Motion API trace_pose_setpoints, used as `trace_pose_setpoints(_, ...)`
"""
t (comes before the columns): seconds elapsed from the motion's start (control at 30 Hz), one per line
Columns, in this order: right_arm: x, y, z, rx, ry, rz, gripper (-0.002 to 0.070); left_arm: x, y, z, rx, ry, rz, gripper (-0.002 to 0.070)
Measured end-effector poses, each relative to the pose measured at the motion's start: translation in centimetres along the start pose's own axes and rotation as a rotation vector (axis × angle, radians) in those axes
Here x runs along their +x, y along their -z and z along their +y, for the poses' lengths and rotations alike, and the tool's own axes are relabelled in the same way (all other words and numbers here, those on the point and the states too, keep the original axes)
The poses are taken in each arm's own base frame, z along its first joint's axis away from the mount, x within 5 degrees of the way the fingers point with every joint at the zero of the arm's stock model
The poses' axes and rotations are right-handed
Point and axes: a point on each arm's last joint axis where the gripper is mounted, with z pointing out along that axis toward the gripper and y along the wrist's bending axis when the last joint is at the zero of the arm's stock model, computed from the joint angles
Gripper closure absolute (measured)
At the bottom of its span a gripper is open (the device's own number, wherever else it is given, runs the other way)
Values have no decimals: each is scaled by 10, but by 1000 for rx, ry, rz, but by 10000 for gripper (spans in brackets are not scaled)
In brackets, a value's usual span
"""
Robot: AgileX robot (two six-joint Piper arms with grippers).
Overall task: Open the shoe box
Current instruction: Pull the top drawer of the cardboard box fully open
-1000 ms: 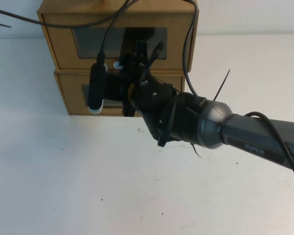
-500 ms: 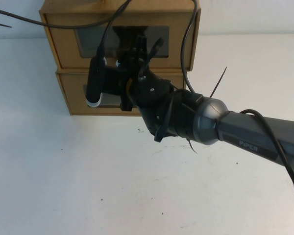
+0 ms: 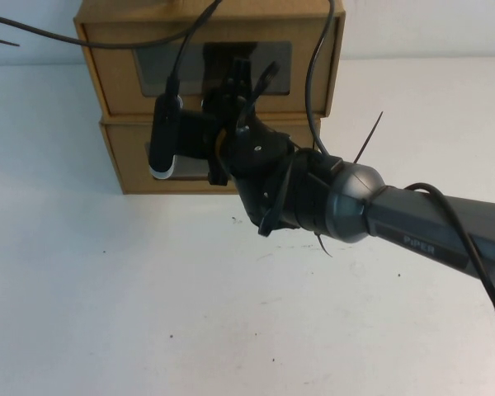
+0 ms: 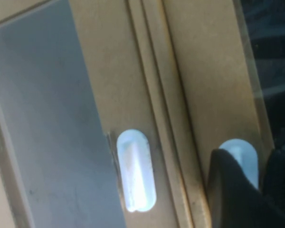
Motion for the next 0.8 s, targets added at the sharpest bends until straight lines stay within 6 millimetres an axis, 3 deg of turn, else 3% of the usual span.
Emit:
trace_pose_setpoints(0.57,3,5,-4,-64,66,61,578,0,0,0,1,-4,4,680)
trace_pose_setpoints(0.7,4,12,-6,-84,15,114,650,0,0,0,1,-4,4,680)
trace_pose_setpoints(0.8,1,17,-5,-97,26,135,662,0,0,0,1,-4,4,680)
